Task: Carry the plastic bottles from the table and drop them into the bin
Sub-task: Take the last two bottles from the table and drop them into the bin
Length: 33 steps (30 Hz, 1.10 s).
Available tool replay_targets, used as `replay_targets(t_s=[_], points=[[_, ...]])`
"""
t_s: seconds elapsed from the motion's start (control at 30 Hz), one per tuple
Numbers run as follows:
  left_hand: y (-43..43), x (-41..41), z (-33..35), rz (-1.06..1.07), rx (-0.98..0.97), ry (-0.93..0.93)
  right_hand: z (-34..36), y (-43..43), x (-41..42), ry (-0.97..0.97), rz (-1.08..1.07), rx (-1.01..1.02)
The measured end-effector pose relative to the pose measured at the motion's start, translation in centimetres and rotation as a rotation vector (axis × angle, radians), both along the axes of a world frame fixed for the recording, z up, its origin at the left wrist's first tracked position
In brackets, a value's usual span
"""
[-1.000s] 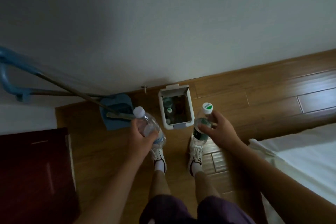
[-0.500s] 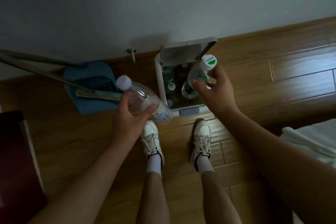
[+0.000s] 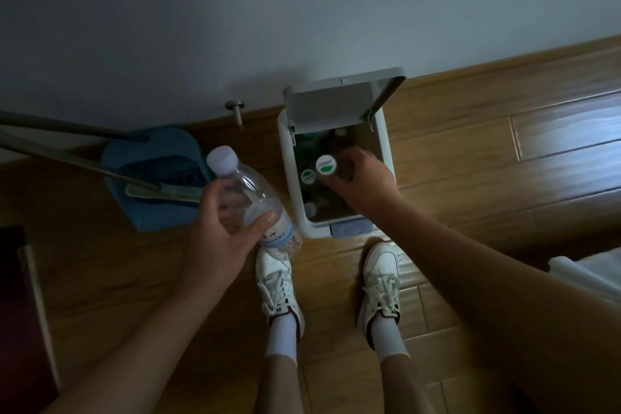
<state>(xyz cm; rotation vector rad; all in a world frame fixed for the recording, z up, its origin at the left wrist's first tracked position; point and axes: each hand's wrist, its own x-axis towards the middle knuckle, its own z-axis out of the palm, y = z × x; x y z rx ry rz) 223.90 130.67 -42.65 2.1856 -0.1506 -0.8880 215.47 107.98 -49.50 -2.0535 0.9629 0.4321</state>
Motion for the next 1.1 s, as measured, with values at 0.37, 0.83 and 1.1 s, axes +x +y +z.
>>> replay_targets(t_s=[0.37, 0.83, 1.1], points=[[-1.2, -1.0, 1.1, 0.044, 0.029, -0.069, 0.6, 0.4, -2.4, 0.085, 0.070, 0.051], [-9.0, -1.9, 3.5, 0.131, -0.043, -0.108, 5.7, -2.0, -10.1, 0.168, -0.136, 0.152], [-11.2, -3.9, -3.5, -0.026, 0.097, -0.098, 3.4, -2.4, -9.6, 0.108, -0.114, 0.180]])
